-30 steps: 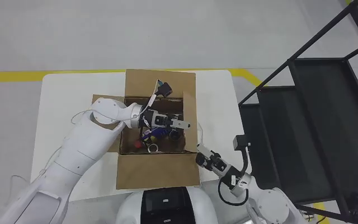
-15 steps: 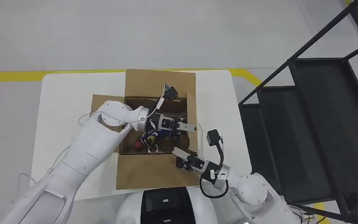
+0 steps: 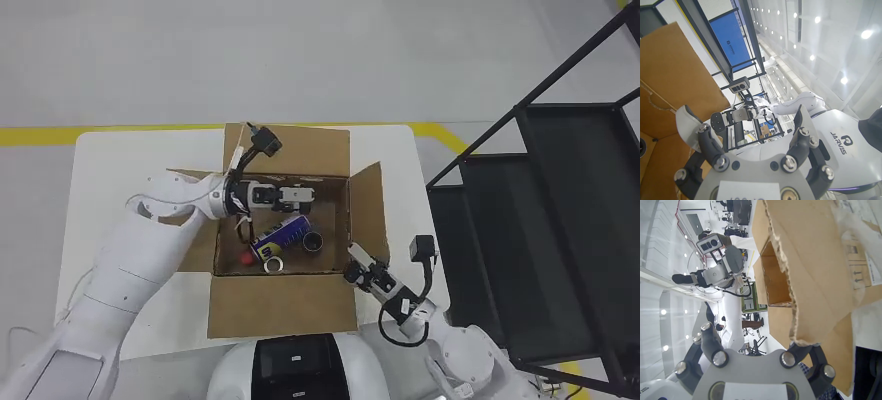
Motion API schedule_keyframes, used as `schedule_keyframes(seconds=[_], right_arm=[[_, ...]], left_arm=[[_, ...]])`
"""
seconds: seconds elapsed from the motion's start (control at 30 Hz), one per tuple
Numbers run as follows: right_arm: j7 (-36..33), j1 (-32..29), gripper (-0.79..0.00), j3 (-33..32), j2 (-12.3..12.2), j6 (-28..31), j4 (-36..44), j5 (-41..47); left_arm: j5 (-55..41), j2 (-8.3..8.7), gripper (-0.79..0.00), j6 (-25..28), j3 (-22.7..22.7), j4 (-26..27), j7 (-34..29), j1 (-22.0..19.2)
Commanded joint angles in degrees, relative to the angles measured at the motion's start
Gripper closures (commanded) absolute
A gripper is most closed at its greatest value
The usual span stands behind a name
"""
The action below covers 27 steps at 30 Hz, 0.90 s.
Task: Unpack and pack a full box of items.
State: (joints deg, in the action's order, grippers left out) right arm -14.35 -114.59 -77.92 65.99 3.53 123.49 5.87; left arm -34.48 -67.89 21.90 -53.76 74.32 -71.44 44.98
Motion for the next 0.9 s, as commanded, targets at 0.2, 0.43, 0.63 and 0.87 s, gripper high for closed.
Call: schedule_keyframes(seconds=[0.2,0.43,0.63,0.87], right_arm=[[7.70,-0.90,-0.785,-2.17,0.18,-4.32,-0.94,-2.67],[18.08,0.93,-0.785,0.07,0.83,-15.06,-3.28,-10.81],[18.47,6.91,-0.785,5.51,1.77,-21.25,-7.69,-12.20],[19.26,9.45,-0.785,7.20,2.34,-22.96,-7.71,-13.08]], left_arm=[[2.94,4.09,-0.785,-1.10,-14.14,8.07,-0.64,9.55],[5.16,6.63,-0.785,-2.00,-24.50,12.43,-1.11,18.23],[3.31,7.60,-0.785,-2.58,-28.91,11.89,-1.95,22.66],[1.53,8.19,-0.785,-2.18,-31.51,11.99,-2.59,24.67]])
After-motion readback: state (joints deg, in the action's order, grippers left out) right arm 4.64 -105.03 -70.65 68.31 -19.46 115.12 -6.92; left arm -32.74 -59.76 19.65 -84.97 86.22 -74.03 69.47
